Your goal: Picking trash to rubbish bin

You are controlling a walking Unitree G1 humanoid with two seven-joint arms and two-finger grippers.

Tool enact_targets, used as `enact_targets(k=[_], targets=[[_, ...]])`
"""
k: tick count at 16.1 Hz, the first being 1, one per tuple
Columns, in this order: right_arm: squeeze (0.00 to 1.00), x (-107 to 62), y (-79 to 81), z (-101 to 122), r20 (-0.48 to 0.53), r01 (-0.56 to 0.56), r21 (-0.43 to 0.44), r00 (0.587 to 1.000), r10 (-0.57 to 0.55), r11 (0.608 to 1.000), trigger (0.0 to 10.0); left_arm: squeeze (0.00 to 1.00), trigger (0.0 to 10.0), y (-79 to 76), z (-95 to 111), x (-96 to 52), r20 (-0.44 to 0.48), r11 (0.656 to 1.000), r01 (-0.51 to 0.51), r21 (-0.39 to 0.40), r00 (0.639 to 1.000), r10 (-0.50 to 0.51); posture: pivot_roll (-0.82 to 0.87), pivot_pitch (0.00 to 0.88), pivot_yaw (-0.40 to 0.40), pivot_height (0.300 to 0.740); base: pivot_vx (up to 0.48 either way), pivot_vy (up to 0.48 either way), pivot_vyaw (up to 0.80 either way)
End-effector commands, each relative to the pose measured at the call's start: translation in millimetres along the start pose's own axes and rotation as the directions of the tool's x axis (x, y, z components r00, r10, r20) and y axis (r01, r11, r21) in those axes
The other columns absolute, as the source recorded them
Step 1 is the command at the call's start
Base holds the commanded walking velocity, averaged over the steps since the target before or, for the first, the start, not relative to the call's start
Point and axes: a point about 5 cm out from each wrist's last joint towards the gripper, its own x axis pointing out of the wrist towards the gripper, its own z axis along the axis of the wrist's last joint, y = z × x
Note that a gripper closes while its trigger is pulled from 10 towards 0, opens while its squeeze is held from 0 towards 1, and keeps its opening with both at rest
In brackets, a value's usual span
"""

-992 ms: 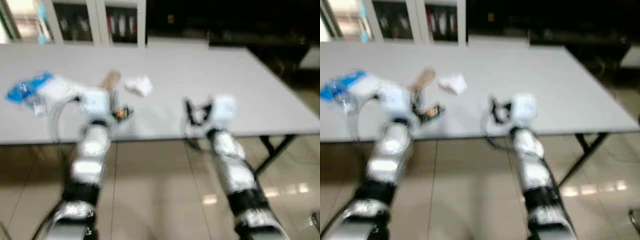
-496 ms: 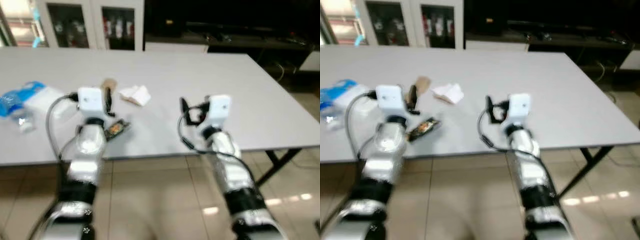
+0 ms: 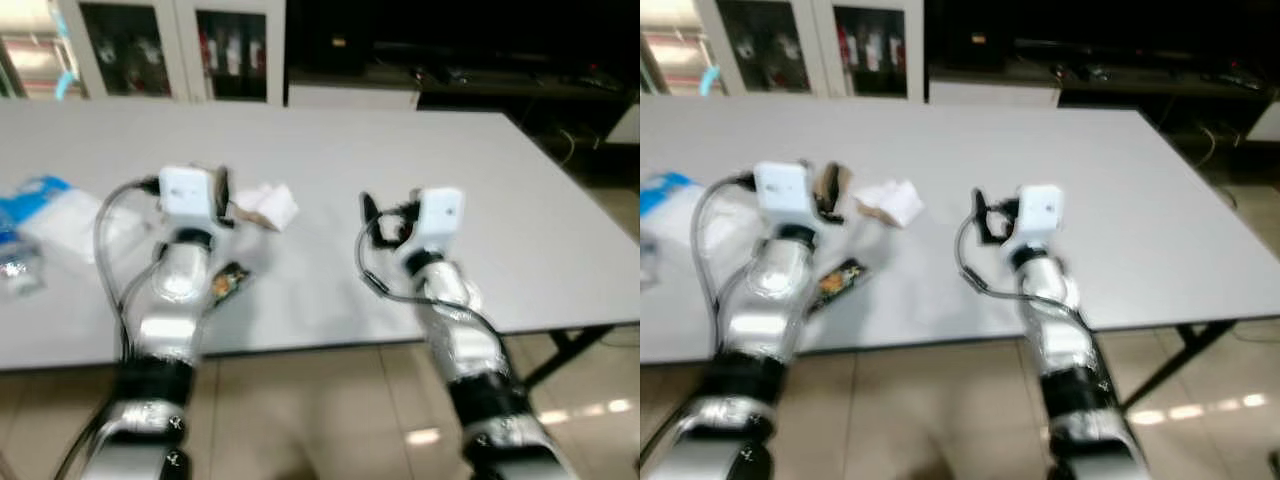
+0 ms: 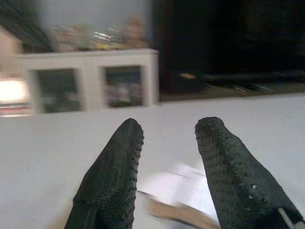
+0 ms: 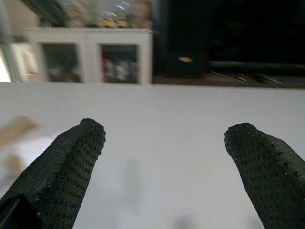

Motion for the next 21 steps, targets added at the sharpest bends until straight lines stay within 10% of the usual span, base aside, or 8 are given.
enact_targets(k=[1, 6, 14, 17, 21], targets=[[0.00, 0.4, -0.3, 1.1, -0.003, -0.003, 0.007, 1.000, 0.003, 1.000, 10.0, 0.00, 10.0, 2.1, -1.1, -2.8, -0.023, 0.999, 0.046, 0.002, 0.999, -0.046, 0.00, 0.021, -0.079, 0.740, 0.000, 0.000, 0.00], [0.00, -1.7, -2.3, -2.6, -0.020, -0.008, 0.002, 1.000, 0.008, 1.000, 10.0, 0.00, 10.0, 18.6, 6.4, -15.0, -0.066, 0.989, 0.144, -0.026, 0.987, -0.146, 0.02, 0.028, -0.079, 0.740, 0.000, 0.000, 0.00], [0.00, -3.2, 9.1, -10.7, -0.076, -0.113, 0.017, 0.991, 0.114, 0.993, 10.0, 0.00, 10.0, 70.5, 5.7, -35.4, -0.393, 0.966, 0.242, 0.088, 0.900, -0.190, 0.03, 0.038, -0.083, 0.740, 0.000, 0.000, 0.00], [0.00, -10.3, 24.1, -16.7, -0.125, -0.285, 0.015, 0.951, 0.285, 0.958, 10.0, 0.00, 10.0, 69.2, -0.6, -43.5, -0.431, 0.950, 0.309, 0.051, 0.865, -0.258, 0.03, 0.038, -0.082, 0.740, 0.000, 0.000, 0.00], [0.00, -33.6, 34.7, -25.8, -0.209, -0.559, 0.082, 0.800, 0.562, 0.825, 10.0, 0.00, 10.0, 61.3, -2.4, -49.4, -0.447, 0.926, 0.377, 0.032, 0.834, -0.324, 0.03, 0.043, -0.087, 0.740, 0.000, 0.000, 0.00]])
